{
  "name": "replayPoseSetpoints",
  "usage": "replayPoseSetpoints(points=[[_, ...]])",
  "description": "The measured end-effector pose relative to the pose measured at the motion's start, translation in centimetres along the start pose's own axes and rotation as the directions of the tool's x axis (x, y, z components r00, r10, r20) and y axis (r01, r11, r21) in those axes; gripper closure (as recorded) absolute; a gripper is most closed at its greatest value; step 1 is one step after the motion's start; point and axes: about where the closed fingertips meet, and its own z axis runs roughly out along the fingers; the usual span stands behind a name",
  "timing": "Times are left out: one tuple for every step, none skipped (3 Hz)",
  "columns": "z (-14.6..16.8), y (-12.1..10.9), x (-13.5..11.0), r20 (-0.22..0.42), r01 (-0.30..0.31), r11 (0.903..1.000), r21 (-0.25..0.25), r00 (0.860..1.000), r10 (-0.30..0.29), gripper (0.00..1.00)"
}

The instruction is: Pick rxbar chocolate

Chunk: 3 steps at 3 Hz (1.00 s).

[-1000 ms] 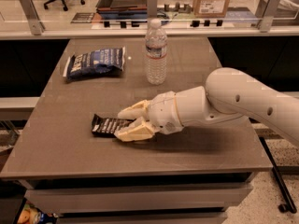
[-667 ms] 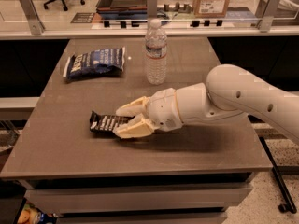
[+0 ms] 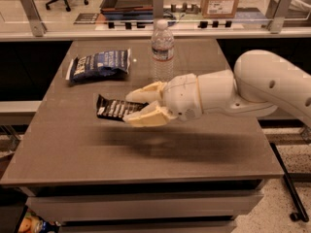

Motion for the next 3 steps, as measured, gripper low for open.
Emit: replayPoseSetpoints(points=[[-1.9, -0.5, -3.2, 0.002, 0.068, 0.9972, 0.03, 0.998, -0.068, 1.0], [-3.2, -0.9, -6.3, -0.01, 0.124, 0.9912, 0.047, 0.992, -0.123, 1.0], [-3.9, -1.2, -8.4, -0.008, 0.163, 0.9851, 0.053, 0.987, -0.163, 1.0]])
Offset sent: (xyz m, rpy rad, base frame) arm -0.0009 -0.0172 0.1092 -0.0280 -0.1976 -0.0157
